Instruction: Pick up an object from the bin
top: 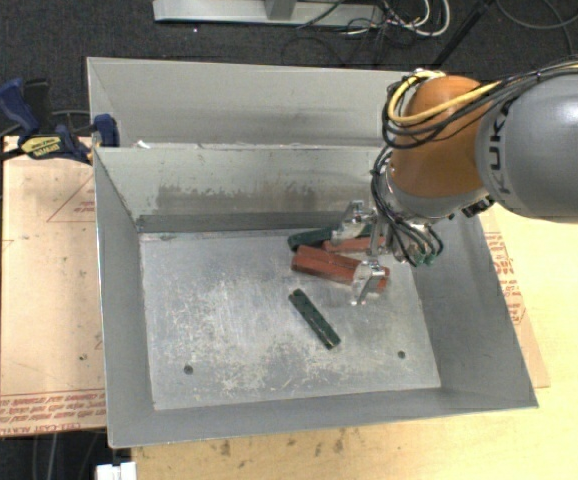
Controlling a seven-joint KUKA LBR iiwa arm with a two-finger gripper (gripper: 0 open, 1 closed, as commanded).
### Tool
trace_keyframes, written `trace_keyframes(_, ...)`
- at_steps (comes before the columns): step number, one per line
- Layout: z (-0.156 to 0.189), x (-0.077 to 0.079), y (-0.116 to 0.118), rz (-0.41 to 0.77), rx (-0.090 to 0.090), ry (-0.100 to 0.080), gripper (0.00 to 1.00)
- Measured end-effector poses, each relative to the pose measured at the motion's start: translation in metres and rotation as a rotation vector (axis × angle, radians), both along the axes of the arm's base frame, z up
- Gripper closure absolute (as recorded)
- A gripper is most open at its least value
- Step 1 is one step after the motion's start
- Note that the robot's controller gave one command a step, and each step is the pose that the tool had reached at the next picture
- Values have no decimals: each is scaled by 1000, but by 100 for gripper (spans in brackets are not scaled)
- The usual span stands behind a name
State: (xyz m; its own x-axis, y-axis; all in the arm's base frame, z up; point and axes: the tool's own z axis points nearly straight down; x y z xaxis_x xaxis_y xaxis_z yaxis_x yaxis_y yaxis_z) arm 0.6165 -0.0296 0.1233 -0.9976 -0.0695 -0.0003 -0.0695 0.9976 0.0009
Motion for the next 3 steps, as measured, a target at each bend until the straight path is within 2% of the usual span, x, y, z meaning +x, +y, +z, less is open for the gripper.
trace_keyframes(1, -40, 25, 5, -31, 1, -22, 100)
trace_keyframes(2, -41, 21, 4, -29, 0, 0, 0)
trace_keyframes(3, -41, 23, 4, -30, 0, -13, 0)
